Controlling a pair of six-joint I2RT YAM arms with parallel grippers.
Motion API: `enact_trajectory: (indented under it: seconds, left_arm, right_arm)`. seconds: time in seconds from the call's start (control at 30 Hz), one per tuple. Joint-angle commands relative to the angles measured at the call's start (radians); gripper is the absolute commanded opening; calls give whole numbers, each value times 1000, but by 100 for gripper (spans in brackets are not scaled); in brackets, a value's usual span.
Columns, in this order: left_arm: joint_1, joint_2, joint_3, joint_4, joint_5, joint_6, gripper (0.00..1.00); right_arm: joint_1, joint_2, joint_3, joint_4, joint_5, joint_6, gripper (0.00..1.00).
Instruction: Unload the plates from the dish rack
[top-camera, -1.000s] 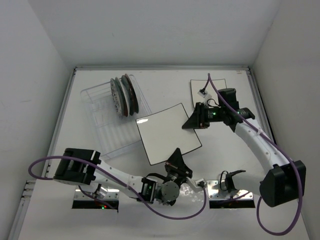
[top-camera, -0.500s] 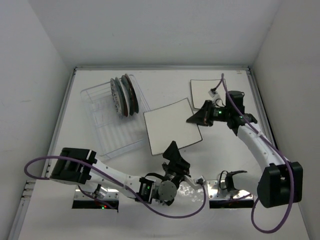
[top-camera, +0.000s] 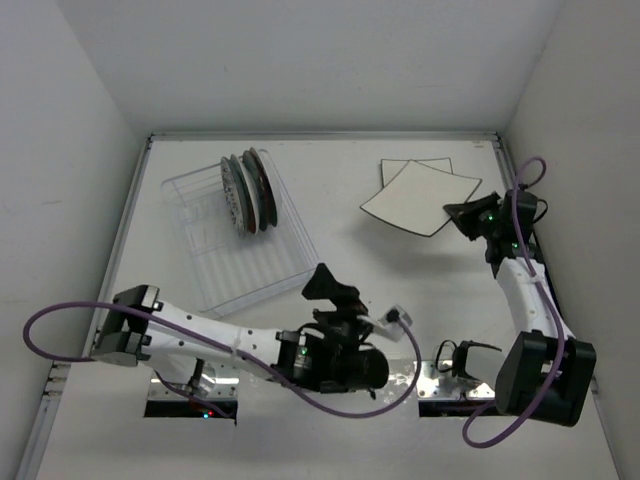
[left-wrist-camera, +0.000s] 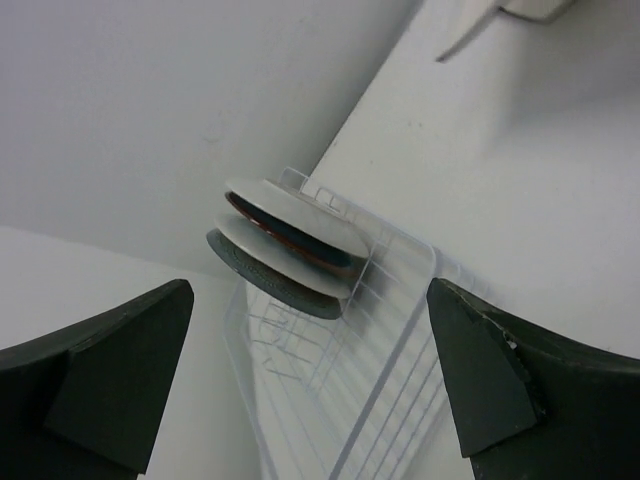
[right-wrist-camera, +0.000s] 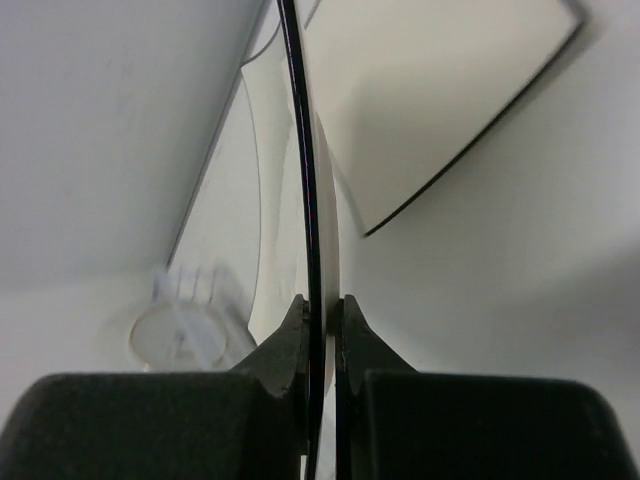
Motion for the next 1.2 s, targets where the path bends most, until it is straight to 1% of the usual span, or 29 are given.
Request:
enact_trajectory:
  seconds: [0.0, 0.03, 0.07, 0.13, 0.2, 0.33, 0.4, 0.47, 0.5, 0.57, 0.6, 0.63, 0.67, 0.7, 0.73, 0.77, 0.8, 0.83, 0.87, 0.9, 0.93, 1.0, 1.1, 1.17]
  left_arm:
    - [89, -39, 205, -582, -44, -663, 100]
    - [147, -37, 301, -668, -30, -771, 100]
    - [171, -40, 340, -813, -12, -941, 100]
    - [230, -63, 397, -879, 7, -1037, 100]
    - [260, -126, 401, -870, 39, -1055, 100]
    - [332, -273, 273, -691, 106, -980, 100]
    - [364, -342, 224, -676, 129, -989, 100]
    - [384, -385, 219, -731, 129, -1062, 100]
    - [398, -396, 223, -762, 128, -1094, 100]
    - [459, -411, 259, -884, 126, -1224, 100]
    - [502, -414, 288, -937, 123, -1313, 100]
    - [517, -427, 296, -986, 114, -1331, 100]
    - [530, -437, 299, -994, 111, -1342, 100]
    - [552, -448, 300, -982, 110, -1340, 100]
    - [563, -468, 297, -960, 116, -1325, 100]
    - [577, -476, 294, -939, 117, -1307, 100]
    - [580, -483, 285, -901, 119, -1278, 100]
    - [585, -490, 280, -887, 117, -1268, 100]
    - [597, -490, 274, -873, 117, -1257, 100]
    - [602, -488, 260, -854, 122, -1244, 100]
    - [605, -481, 253, -847, 126, -1237, 100]
    - [609, -473, 221, -836, 131, -1236, 100]
    - [616, -465, 170, -839, 134, -1242, 100]
    - [619, -470, 135, -836, 137, -1243, 100]
  right_arm:
    - [4, -49, -5, 242, 180, 139, 0]
    - [4, -47, -21, 272, 238, 151, 0]
    - [4, -41, -31, 314, 265, 162, 0]
    - [4, -11, -59, 378, 332, 184, 0]
    - [4, 23, -74, 460, 367, 203, 0]
    - [8, 149, -100, 645, 427, 262, 0]
    - [20, 180, -108, 659, 482, 268, 0]
    - [33, 221, -105, 681, 518, 253, 0]
    - [49, 230, -110, 693, 565, 251, 0]
    - [77, 256, -107, 704, 611, 257, 0]
    - [92, 260, -107, 705, 637, 257, 0]
    - [109, 261, -107, 692, 671, 253, 0]
    - [149, 255, -107, 676, 711, 244, 0]
    - [174, 255, -102, 652, 796, 242, 0]
    - [210, 257, -96, 611, 832, 246, 0]
    - [229, 266, -96, 600, 863, 275, 0]
    - [258, 272, -97, 589, 925, 295, 0]
    - [289, 278, -97, 551, 952, 321, 0]
    - [301, 286, -97, 529, 973, 381, 0]
    - [315, 304, -94, 499, 1013, 410, 2]
    - [335, 312, -90, 445, 1024, 446, 5]
    - [350, 342, -96, 431, 1049, 525, 7]
    - [355, 394, -84, 440, 1026, 566, 10]
    - [356, 410, -62, 400, 1018, 578, 10]
